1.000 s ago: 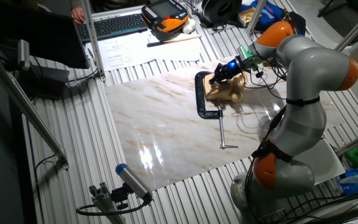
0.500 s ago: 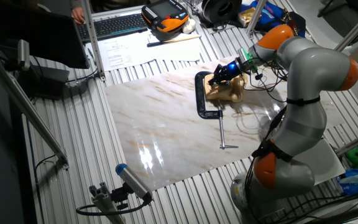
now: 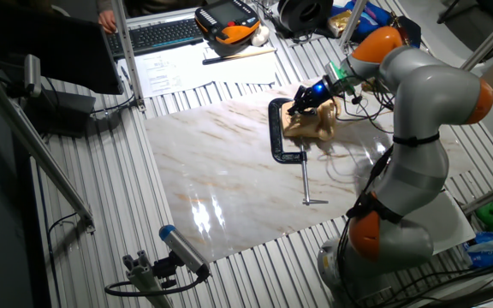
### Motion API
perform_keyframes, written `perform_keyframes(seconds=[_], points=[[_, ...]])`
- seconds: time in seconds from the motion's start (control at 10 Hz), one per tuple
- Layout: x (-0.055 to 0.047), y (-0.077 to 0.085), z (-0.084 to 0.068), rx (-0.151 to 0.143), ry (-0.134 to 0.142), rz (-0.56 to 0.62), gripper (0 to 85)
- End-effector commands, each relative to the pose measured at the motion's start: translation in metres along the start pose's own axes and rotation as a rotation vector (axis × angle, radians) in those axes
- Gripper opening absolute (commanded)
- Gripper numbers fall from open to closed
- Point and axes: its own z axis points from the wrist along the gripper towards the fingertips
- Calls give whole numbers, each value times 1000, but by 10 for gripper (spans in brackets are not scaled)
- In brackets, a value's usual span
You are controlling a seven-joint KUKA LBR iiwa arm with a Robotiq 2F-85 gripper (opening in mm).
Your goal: Dial a number on an old rotary phone
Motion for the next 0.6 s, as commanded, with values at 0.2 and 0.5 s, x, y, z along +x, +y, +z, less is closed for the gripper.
perform_keyframes(seconds=[0.2,0.5], points=[[6,0,-4,0,-79,-32,0],[11,2,-8,21,-202,-99,0]])
